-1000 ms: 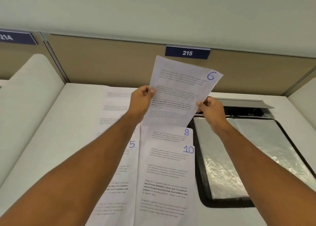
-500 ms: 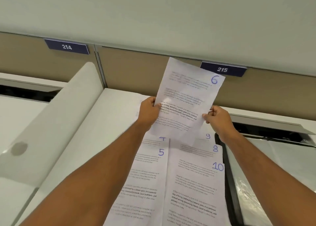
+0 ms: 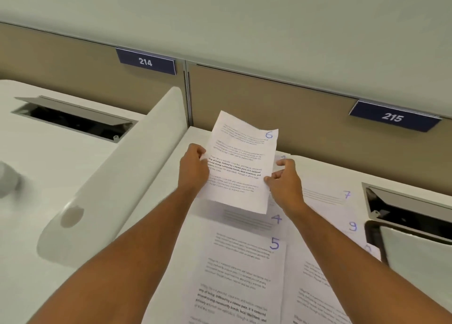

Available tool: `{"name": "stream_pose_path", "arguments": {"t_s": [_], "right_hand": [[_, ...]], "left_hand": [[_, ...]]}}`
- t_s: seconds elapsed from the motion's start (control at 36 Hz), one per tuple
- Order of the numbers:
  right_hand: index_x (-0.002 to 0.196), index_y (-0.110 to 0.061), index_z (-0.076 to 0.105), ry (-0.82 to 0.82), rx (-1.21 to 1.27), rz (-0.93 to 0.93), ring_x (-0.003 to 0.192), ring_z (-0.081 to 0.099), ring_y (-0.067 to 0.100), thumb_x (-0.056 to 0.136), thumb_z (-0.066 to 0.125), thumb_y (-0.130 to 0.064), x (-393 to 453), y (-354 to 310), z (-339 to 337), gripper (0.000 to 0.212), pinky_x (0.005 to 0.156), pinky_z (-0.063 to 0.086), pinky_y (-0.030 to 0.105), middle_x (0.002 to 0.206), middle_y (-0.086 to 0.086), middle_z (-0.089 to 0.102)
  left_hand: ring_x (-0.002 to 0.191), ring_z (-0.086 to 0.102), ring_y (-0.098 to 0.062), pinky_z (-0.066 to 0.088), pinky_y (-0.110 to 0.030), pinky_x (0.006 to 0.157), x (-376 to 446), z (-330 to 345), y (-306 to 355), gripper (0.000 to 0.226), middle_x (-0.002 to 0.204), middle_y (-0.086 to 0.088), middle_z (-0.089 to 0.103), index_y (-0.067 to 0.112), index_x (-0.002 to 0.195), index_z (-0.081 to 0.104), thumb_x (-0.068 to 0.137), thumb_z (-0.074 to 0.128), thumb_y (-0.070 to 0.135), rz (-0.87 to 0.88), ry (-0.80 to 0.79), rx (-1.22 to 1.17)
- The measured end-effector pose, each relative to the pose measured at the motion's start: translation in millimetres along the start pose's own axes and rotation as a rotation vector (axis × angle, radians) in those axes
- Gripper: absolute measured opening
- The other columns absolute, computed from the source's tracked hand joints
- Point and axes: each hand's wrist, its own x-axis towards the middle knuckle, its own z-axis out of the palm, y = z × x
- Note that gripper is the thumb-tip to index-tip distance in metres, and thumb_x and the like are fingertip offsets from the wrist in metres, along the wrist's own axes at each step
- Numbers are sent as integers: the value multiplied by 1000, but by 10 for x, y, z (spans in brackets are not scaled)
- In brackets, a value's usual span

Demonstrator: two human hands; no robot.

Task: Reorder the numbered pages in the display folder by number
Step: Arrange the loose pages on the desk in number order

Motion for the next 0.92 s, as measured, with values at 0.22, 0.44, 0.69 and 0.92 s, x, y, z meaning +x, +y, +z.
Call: {"name": "stream_pose_path", "arguments": {"t_s": [0.22,0.44,0.69,0.92], "right_hand": [[104,-16,64,-53,-139,-100,88,58,10,96,65,-4,167,-101,745,15,66,39,11,101,-4,63],[126,-11,65,-151,-242,-114,103,64,15,97,63,-2,322,-57,1158,30,80,47,15,112,-2,63],[145,-11,52,-315,-366,-163,122,59,23,98,64,-7,381,34,1358,49,105,49,35,135,7,57],[140,-10,56,-336,-542,-267,126,51,24,99,65,-18,362,137,1385,43,106,44,32,134,7,51]], "left_hand": [[116,58,-24,42,-25,97,314,-141,-520,36,129,-7,60,6,129,64,97,48,-1,97,61,196],[114,51,-35,46,-42,94,488,-135,-862,33,122,-18,58,-4,119,62,89,51,-10,181,44,372],[106,52,-36,51,-47,88,577,-77,-1173,30,115,-19,57,-3,111,62,83,53,-12,189,23,497],[122,50,-46,49,-54,96,627,-46,-1298,36,138,-28,51,-5,116,62,81,59,-11,254,11,575]]}}
